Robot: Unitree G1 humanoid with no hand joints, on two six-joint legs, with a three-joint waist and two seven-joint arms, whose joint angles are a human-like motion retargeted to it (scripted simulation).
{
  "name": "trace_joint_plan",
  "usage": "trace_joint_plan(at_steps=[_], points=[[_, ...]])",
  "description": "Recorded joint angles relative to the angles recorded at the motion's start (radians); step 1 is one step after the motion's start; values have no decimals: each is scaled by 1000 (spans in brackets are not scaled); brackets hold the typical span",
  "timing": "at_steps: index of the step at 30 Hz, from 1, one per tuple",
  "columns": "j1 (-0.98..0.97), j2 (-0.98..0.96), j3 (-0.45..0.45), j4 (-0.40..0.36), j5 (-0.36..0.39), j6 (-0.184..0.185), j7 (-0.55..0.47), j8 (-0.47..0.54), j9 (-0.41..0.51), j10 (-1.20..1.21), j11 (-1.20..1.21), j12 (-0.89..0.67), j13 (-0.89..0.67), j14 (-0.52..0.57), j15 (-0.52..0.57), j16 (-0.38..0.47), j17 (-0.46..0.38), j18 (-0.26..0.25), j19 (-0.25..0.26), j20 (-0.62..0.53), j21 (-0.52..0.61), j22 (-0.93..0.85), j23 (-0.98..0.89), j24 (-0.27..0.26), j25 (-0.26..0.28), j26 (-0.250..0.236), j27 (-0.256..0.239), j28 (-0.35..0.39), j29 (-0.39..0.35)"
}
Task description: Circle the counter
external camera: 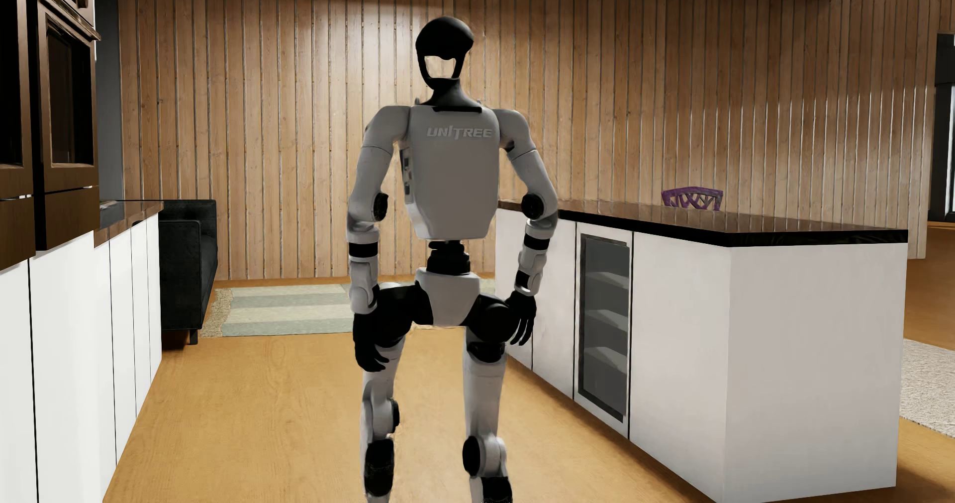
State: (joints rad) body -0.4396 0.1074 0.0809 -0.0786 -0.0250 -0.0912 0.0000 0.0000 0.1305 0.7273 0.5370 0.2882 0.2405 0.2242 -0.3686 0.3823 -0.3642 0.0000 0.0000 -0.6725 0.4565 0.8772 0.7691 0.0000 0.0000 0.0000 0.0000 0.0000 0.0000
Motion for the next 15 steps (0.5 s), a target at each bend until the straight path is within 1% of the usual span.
trace_joint_plan(at_steps=[1,2,3,4,5,6,7,8,9,10,11,12,13,14,15], points=[[-41,64,30,7,-2,-1,0,0,-10,-147,-29,6,-16,-111,-25,1,-11,0,0,5,-8,-5,-31,0,0,0,0,0,0],[-73,122,54,15,-8,-3,0,0,-15,-230,-40,13,-35,-288,-49,4,-20,0,0,6,-10,-11,-49,0,0,0,0,0,0],[-92,163,79,30,-18,-10,0,0,-17,-235,-35,17,-54,-386,-60,6,-24,0,0,8,-12,-13,-55,0,0,0,0,0,0],[-112,191,104,38,-26,-14,0,0,-17,-211,-14,20,-64,-309,-46,4,-21,0,0,13,-24,-8,-49,0,0,0,0,0,0],[-148,214,129,23,-46,-22,0,0,-18,-174,32,25,-55,-129,6,2,-15,0,0,8,-41,1,-32,0,0,0,0,0,0],[-170,195,131,4,-75,-42,0,0,-29,-92,118,23,-44,16,122,-3,-2,0,0,7,-56,17,-7,0,0,0,0,0,0],[-153,155,101,-35,-100,-61,0,0,-40,-30,255,19,-28,62,276,-6,11,0,0,-4,-54,40,31,0,0,0,0,0,0],[-110,74,62,-75,-111,-62,0,0,-49,1,441,8,-9,45,390,-11,11,0,0,-17,-35,53,61,0,0,0,0,0,0],[-48,-38,25,-115,-131,-66,0,0,-55,1,633,-3,11,-1,390,-20,10,0,0,9,-23,61,68,0,0,0,0,0,0],[50,-136,-19,-137,-139,-63,0,0,-51,-31,766,-15,31,-73,283,-27,13,0,0,47,-23,62,70,0,0,0,0,0,0],[167,-223,-71,-135,-120,-41,0,0,-41,-82,811,-35,41,-150,171,-21,12,0,0,49,-8,51,85,0,0,0,0,0,0],[264,-318,-133,-126,-107,-15,0,0,-42,-130,787,-58,54,-226,111,-14,11,0,0,51,-5,33,96,0,0,0,0,0,0],[368,-385,-197,-108,-97,9,0,0,-38,-182,695,-70,69,-301,94,2,7,0,0,54,-9,-17,103,0,0,0,0,0,0],[480,-432,-247,-84,-91,28,0,0,-26,-238,560,-80,80,-378,101,21,1,0,0,58,-10,-83,107,0,0,0,0,0,0],[561,-486,-289,-68,-101,37,0,0,-27,-276,408,-102,92,-460,121,34,-4,0,0,72,-18,-124,104,0,0,0,0,0,0]])
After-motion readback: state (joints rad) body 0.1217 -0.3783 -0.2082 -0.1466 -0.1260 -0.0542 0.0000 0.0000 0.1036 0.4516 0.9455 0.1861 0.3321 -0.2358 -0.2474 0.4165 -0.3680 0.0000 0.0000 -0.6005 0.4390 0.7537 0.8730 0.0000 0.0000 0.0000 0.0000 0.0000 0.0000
